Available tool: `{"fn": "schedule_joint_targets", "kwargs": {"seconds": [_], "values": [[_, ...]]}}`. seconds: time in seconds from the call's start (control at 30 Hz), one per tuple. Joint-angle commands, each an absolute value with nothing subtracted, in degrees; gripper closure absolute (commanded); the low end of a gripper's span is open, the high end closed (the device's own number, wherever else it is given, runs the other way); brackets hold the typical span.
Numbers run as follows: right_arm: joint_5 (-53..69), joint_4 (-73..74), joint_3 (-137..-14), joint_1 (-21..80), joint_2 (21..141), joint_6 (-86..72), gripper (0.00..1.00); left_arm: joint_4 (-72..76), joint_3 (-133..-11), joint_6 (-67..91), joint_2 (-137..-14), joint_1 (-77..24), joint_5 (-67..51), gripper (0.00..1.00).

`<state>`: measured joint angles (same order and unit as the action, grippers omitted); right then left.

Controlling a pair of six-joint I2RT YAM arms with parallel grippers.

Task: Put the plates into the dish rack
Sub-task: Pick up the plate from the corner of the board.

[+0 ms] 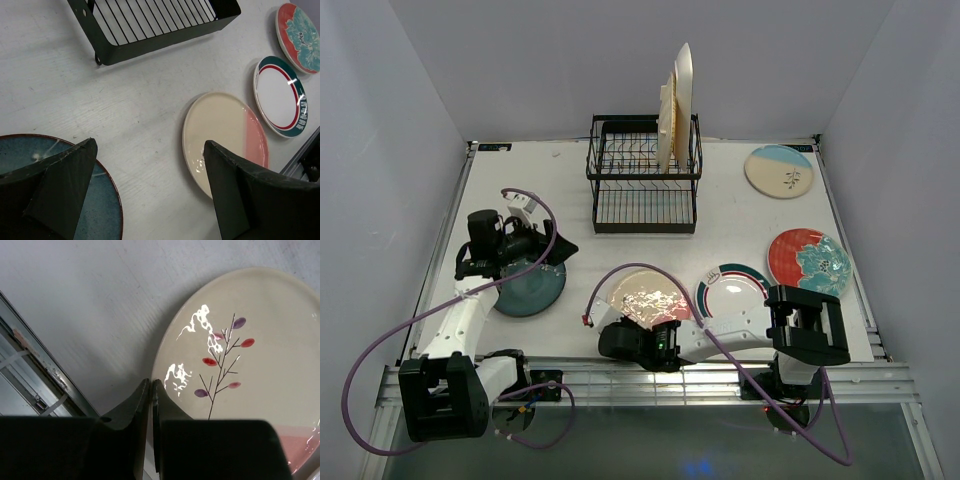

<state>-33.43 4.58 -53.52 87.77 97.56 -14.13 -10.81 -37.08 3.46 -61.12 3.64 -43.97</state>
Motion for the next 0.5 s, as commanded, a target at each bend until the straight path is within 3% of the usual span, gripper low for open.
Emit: {"fn": "schedule_joint_targets", "kwargs": {"seconds": [0.0,0.47], "values": [[-36.9,-3.2,-53.1,87.7,93.9,-12.4,0.92,-12.7,-37.8,7.9,-60.4,3.6,-45.3,0.02],[-41.4,-17.6,-53.1,85.1,93.8,-7.6,0.92,-12.2,-34.3,17.3,-65.2,1.7,-45.4,0.03]]}}
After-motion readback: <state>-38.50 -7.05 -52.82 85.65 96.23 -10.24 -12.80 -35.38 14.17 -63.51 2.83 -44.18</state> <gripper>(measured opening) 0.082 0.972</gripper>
